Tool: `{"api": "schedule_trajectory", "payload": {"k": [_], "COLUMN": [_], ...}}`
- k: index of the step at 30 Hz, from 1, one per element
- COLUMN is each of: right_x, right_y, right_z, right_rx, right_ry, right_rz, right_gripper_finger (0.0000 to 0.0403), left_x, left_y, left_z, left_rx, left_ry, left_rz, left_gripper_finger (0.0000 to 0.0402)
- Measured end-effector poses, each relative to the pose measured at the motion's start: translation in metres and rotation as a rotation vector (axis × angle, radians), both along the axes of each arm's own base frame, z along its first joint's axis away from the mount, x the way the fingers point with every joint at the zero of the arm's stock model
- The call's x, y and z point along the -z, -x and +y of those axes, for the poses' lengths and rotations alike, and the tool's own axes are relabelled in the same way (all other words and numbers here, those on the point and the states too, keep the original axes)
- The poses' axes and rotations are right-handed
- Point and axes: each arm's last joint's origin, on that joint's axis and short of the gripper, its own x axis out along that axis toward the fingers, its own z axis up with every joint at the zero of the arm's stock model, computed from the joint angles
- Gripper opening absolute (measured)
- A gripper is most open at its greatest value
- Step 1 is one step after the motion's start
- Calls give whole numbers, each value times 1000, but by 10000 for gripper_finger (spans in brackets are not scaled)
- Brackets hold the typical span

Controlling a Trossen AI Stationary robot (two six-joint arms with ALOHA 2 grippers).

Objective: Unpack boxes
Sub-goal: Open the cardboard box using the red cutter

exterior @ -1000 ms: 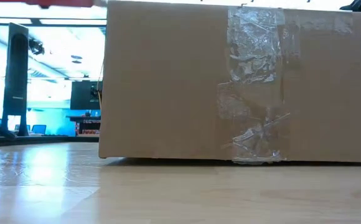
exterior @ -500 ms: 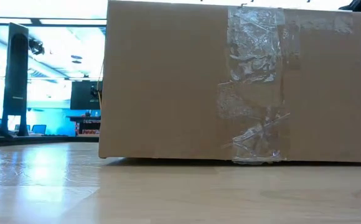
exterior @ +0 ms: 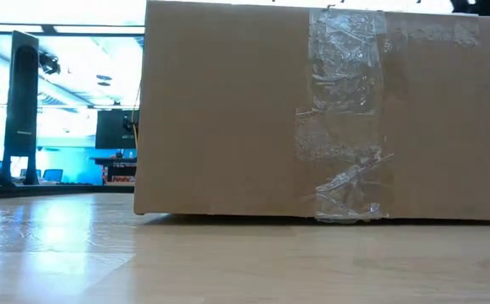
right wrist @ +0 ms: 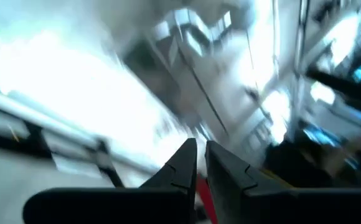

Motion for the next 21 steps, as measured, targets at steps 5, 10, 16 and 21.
{"api": "schedule_trajectory", "payload": {"k": [5,10,16,21], "right_x": [-4,-28,-91,-143], "right_y": [5,-7,-47,-89], "right_z": [-3,-3,-1,6], "right_rx": [92,85,60,25], "right_ry": [-60,-50,128,337], "right_rz": [-37,53,246,341], "right_gripper_finger": [41,41,41,41], "left_x": [-10,-16,-18,-26], "left_y": [-8,-17,-29,-32], "left_z": [9,15,21,21], "left_rx": [-35,-63,-84,-69], "left_ry": [-21,-19,-18,-23], "left_rz": [-124,-225,-291,-406], "left_gripper_finger": [133,133,133,133]}}
